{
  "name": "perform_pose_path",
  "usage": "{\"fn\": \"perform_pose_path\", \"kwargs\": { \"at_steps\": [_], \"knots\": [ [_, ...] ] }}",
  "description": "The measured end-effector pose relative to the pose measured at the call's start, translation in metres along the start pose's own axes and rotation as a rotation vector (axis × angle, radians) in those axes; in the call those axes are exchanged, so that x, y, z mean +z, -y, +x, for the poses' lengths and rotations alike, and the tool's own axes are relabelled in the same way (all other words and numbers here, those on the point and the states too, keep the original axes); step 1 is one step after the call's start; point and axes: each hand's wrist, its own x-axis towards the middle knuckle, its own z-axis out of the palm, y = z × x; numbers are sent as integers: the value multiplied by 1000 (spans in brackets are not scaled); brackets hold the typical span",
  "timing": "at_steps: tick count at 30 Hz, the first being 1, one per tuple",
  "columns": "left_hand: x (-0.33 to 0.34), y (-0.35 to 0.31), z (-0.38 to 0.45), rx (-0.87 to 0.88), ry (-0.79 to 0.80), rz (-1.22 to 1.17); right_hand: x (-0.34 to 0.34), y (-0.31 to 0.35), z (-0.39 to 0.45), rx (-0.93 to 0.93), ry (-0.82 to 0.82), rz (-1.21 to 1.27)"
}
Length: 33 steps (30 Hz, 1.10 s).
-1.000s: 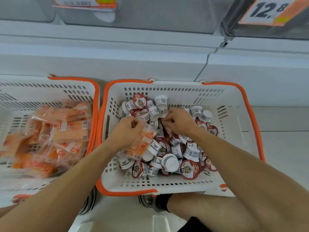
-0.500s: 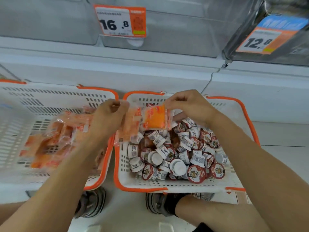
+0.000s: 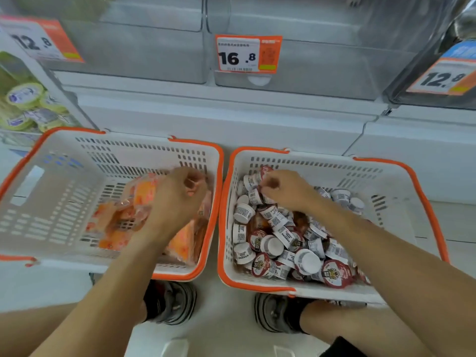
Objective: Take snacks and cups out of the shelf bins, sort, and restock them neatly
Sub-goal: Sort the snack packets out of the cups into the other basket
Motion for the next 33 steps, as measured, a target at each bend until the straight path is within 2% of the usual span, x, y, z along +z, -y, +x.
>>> {"fn": "perform_pose_path", "kwargs": {
  "at_steps": [4, 6, 9, 14, 17, 20, 23, 25, 28, 30, 31, 33],
  "knots": [
    [47, -22, -7, 163, 356, 15, -21, -82, -14, 263, 194, -285],
    [76, -27, -9, 226, 541, 77, -17, -111, -28, 313, 273, -255],
    [115, -26, -5, 255, 699, 196, 0, -138, -44, 295, 341, -205],
    [166, -17, 12, 312, 742, 425, 24, -162, -45, 206, 274, -216],
    [187, -18, 11, 310, 848, 493, 19, -165, -44, 161, 337, -269],
    [202, -21, 4, 262, 882, 508, 10, -175, -52, 100, 391, -320],
    [207, -24, 2, 292, 854, 553, -7, -195, -62, 140, 401, -400],
    [208, -28, 0, 323, 839, 644, -26, -208, -66, 234, 389, -485],
    [216, -43, -1, 478, 769, 826, -43, -222, -69, 341, 306, -574],
    [227, -53, 0, 585, 742, 729, -44, -220, -64, 273, 164, -605],
    [233, -55, 2, 608, 772, 653, -39, -214, -60, 220, 102, -527],
    [247, -54, 4, 582, 903, 555, -23, -198, -50, 116, 124, -334]
  ]
}}
